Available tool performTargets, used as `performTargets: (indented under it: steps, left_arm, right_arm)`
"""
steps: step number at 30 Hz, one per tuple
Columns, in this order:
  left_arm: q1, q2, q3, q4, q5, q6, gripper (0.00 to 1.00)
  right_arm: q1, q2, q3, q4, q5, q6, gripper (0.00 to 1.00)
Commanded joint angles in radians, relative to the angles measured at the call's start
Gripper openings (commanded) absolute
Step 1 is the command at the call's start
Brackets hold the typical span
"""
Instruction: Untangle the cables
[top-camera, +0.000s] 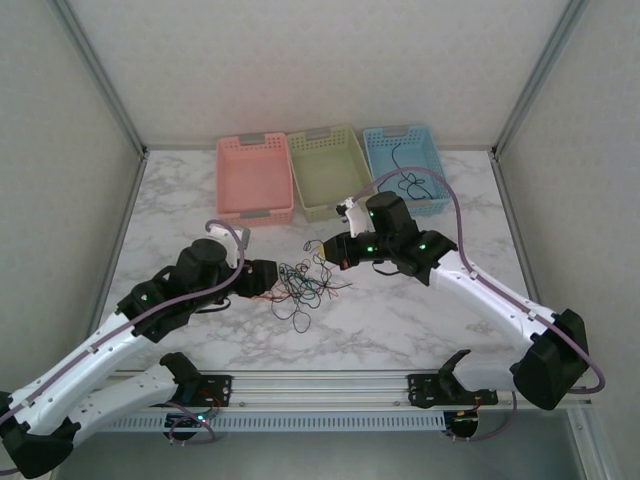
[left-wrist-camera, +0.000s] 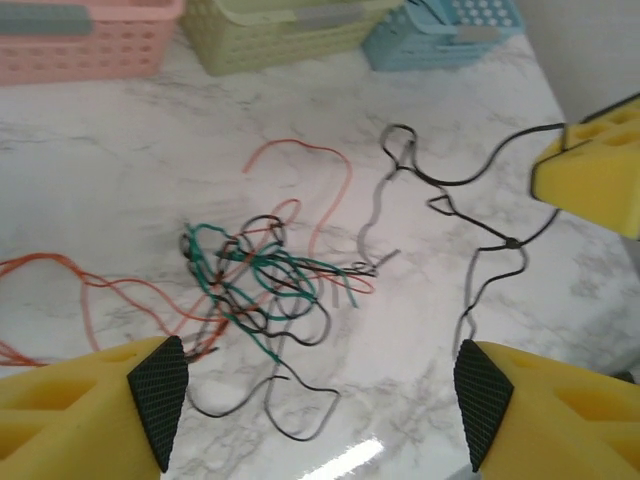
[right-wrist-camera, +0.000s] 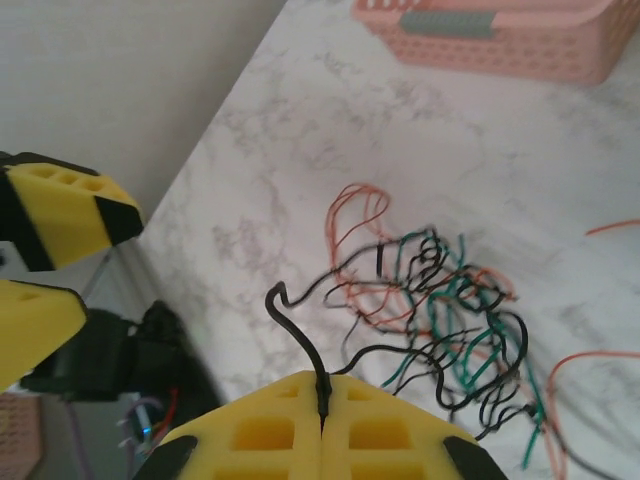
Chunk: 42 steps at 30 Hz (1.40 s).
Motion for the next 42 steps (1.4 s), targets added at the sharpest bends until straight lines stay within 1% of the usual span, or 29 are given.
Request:
performTargets:
  steps: [1,4,7,10,13,16,19,23,25,27,30,33,39,42]
  left_arm:
    - [0.009,-0.011,-0.008,0.073,0.159,0.048,0.71]
    - [0.005,-0.006,-0.013,0.128,0.241,0.058,0.69]
    - [0.004,0.007,0.001,0.157,0.308,0.076,0.69]
    - [0.002,0.048,0.027,0.178,0.335,0.081,0.69]
    - [-0.007,0.107,0.049,0.207,0.371,0.073,0.68]
    - [-0.026,0.132,0.055,0.241,0.401,0.071,0.68]
    - [-0.032,0.161,0.076,0.220,0.392,0.109,0.68]
    - [-0.037,0.208,0.112,0.172,0.349,0.206,0.71]
    - [-0.038,0.219,0.128,0.172,0.313,0.214,0.71]
    - [-0.039,0.211,0.134,0.197,0.306,0.204,0.71]
    - [-0.039,0.183,0.142,0.212,0.323,0.200,0.70]
    - [-0.044,0.162,0.122,0.229,0.372,0.237,0.66]
    - [-0.046,0.175,0.067,0.314,0.365,0.293,0.61]
    - [-0.046,0.175,0.044,0.368,0.364,0.319,0.61]
  right_arm:
    - [-0.003,-0.007,0.039,-0.049,-0.094,0.078,0.00]
    - [-0.003,0.007,0.047,-0.033,-0.127,0.114,0.00]
    - [-0.004,0.025,0.056,-0.010,-0.170,0.152,0.00]
    - [-0.003,0.041,0.066,0.006,-0.211,0.177,0.00]
    - [-0.003,0.050,0.078,-0.004,-0.220,0.185,0.00]
    - [-0.003,0.051,0.082,-0.006,-0.223,0.191,0.00]
    - [-0.004,0.050,0.081,0.001,-0.232,0.201,0.00]
    - [-0.004,0.059,0.087,-0.003,-0.235,0.200,0.00]
    - [-0.004,0.065,0.089,-0.004,-0.233,0.202,0.00]
    - [-0.004,0.071,0.092,-0.002,-0.228,0.207,0.00]
    - [-0.004,0.076,0.099,-0.005,-0.225,0.207,0.00]
    - [-0.004,0.079,0.101,0.005,-0.228,0.214,0.00]
    - [-0.012,0.093,0.108,0.010,-0.252,0.231,0.00]
    - [-0.035,0.093,0.110,0.005,-0.278,0.246,0.00]
